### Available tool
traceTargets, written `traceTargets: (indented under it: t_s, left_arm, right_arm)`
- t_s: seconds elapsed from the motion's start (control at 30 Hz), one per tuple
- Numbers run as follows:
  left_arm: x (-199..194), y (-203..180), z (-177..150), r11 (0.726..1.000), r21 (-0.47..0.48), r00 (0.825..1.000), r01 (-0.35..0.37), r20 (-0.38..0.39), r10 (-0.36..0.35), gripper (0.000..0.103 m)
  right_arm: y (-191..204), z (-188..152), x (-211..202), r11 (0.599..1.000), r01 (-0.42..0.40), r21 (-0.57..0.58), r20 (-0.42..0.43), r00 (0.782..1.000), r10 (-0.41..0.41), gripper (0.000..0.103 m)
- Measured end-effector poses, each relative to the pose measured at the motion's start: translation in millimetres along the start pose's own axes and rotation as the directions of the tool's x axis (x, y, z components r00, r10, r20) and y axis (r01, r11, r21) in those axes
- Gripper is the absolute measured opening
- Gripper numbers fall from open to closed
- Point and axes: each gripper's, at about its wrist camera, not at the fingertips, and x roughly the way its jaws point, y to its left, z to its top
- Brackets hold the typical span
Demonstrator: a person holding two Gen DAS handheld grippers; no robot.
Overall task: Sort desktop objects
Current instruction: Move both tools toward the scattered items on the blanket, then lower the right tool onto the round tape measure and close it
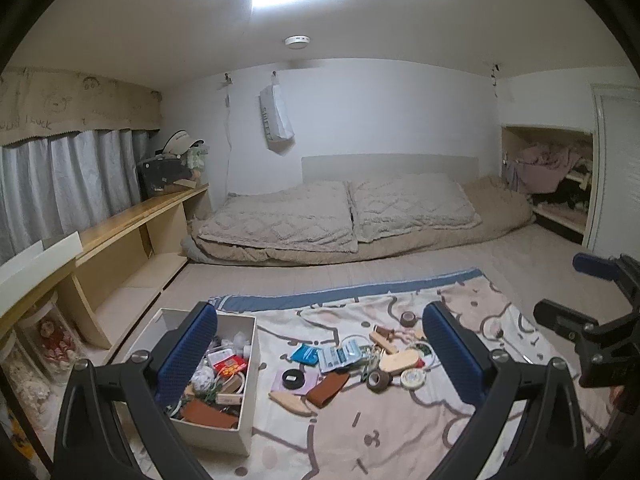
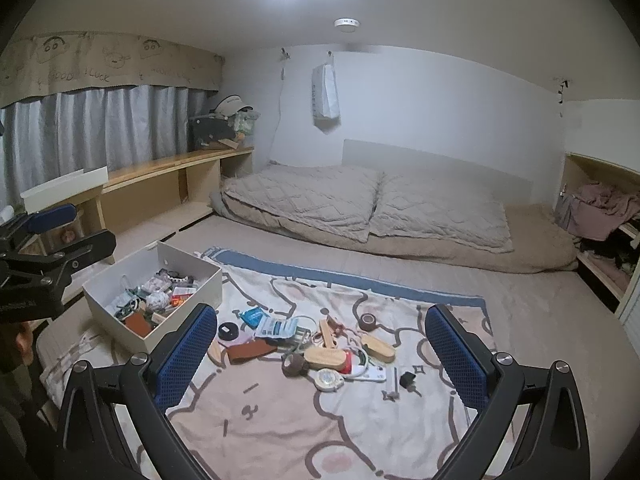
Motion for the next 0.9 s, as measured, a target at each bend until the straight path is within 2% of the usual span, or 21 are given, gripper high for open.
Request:
traceTargets:
  t_s: [0.1,0.23,0.53,0.67,0.77,0.9]
  left_arm:
    - [16.5,-1.3,-3.7,1.000,-0.013,1.000,-0.009,0.006,0.009,0.103]
    - [46.8,-9.4,-19.8,1.000,-0.026,1.000,-0.003,-0.025,0.002,0.103]
    - [115.3,-34.5,-68.6,0.998,-0.054,0.996,-0.021,-0.087,0.016,0.103]
    - [142.8,-37.9,-93.9,0.996,-0.089,0.991,-0.023,-0.130,0.011,0.103]
    - [160.6,-40.5,-110.4,0.995,-0.085,0.985,-0.059,-0.165,0.044,0.103]
    - [181.7,-43.3,-136.4,0.994,-0.080,0.974,-0.074,-0.220,0.054,0.103]
  right_arm:
    - [-4.1,-0.9,12.9,1.000,-0.007,0.021,-0.006,1.000,0.007,0.103]
    - [-13.6,-8.3,34.5,0.999,-0.016,0.052,-0.018,1.000,0.017,0.103]
    - [-32.9,-51.0,90.5,0.998,-0.015,0.060,-0.067,0.998,0.019,0.103]
    - [-46.4,-73.2,114.7,0.996,-0.002,0.092,-0.108,0.994,0.012,0.103]
    - [-55.6,-87.1,130.1,0.993,0.005,0.121,-0.143,0.990,0.012,0.103]
    - [-65.3,-102.9,144.9,0.990,0.041,0.136,-0.141,0.990,-0.022,0.103]
